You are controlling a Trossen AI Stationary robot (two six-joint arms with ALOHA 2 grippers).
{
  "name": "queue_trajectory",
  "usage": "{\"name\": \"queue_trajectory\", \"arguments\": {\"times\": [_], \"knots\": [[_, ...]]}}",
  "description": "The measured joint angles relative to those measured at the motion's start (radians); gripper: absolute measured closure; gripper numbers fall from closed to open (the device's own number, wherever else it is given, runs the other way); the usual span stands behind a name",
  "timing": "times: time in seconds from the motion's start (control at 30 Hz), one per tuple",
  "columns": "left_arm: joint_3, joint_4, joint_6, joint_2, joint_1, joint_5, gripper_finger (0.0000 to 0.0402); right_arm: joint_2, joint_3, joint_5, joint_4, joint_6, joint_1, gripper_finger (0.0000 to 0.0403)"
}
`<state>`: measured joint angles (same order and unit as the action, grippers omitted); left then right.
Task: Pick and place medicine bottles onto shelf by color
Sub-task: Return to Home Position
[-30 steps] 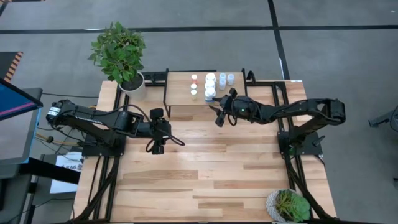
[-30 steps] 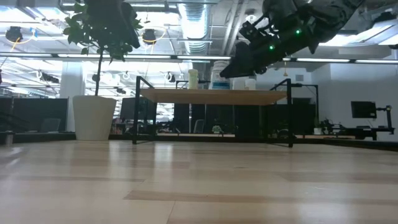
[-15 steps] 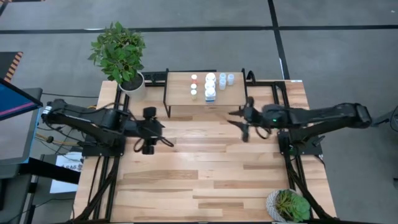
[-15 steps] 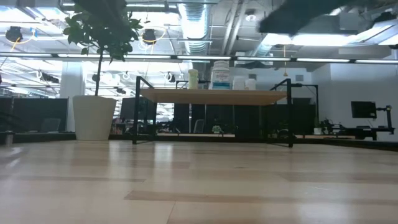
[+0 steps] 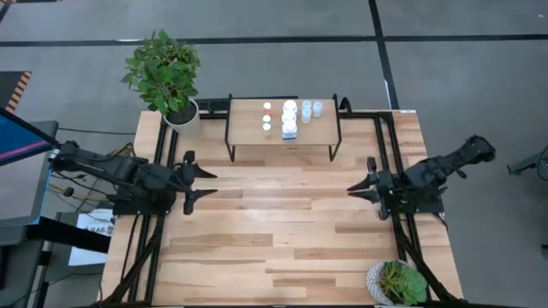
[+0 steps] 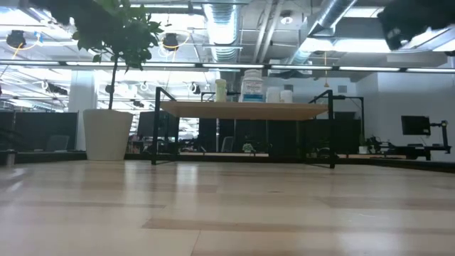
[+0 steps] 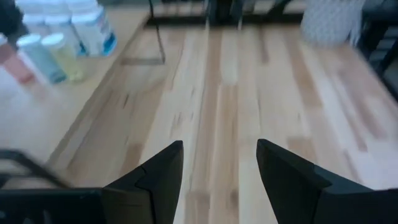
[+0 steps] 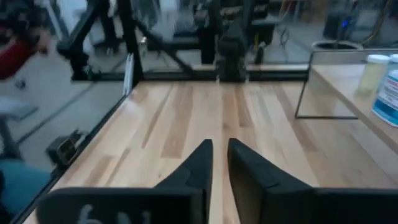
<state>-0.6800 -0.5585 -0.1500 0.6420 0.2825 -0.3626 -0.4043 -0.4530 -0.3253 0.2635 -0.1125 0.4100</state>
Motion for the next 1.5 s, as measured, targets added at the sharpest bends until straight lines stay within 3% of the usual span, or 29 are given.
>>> {"name": "queue_trajectory", "arguments": {"times": [0.13,0.3,0.5,0.73,0.97,1.13,1.5], "knots": [[0.206,0.295,0.054,-0.101,0.0,-0.001,0.0209,0.142,0.156,-0.112,-0.114,0.02,0.089,0.0351],[0.412,0.592,0.092,-0.141,0.0,-0.006,0.0209,0.26,0.342,-0.179,-0.269,0.048,0.136,0.0395],[0.558,0.742,0.154,-0.16,0.0,-0.065,0.0209,0.358,0.444,-0.281,-0.357,0.167,0.139,0.0388],[0.615,0.729,0.151,-0.305,-0.001,-0.035,0.0209,0.402,0.442,-0.282,-0.346,0.268,0.146,0.0395],[0.615,0.461,0.137,-0.489,0.0,0.067,0.0226,0.403,0.438,-0.275,-0.319,0.252,0.147,0.0392],[0.61,0.421,0.172,-0.586,-0.001,0.153,0.0254,0.403,0.438,-0.275,-0.318,0.252,0.143,0.0387],[0.61,0.425,0.138,-0.628,-0.001,-0.044,0.028,0.402,0.438,-0.276,-0.317,0.252,0.143,0.0372]]}}
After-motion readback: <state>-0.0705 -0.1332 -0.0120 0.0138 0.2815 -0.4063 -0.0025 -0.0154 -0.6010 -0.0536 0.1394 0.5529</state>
